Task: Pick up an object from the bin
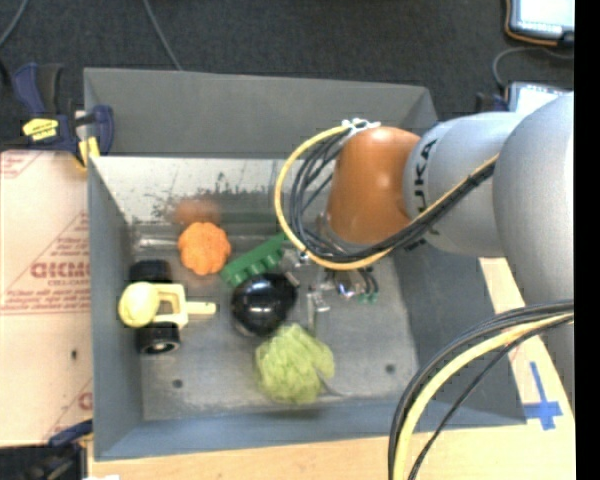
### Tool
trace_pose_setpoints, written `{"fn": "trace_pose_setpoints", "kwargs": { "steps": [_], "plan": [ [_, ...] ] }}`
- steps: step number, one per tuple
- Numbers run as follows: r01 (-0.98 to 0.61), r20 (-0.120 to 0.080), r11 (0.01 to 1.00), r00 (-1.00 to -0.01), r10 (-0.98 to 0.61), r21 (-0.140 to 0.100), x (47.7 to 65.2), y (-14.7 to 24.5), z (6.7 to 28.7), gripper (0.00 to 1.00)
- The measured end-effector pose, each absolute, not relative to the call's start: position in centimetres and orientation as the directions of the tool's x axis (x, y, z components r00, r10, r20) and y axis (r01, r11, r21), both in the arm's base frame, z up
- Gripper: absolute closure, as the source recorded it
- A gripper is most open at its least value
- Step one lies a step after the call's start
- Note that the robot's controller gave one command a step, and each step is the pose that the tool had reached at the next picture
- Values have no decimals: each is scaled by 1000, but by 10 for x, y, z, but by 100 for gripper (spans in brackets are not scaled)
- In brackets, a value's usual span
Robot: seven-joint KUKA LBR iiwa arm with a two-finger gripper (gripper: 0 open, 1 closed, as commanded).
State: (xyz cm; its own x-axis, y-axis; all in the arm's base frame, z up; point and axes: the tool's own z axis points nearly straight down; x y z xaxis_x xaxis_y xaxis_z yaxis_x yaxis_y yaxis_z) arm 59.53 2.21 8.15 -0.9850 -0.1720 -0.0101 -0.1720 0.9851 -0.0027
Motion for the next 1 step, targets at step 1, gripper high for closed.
{"fn": "trace_pose_setpoints", "kwargs": {
  "steps": [1],
  "plan": [
    [-48, -14, 999, -999, -48, -3, 595, 61, 81, 0]
  ]
}}
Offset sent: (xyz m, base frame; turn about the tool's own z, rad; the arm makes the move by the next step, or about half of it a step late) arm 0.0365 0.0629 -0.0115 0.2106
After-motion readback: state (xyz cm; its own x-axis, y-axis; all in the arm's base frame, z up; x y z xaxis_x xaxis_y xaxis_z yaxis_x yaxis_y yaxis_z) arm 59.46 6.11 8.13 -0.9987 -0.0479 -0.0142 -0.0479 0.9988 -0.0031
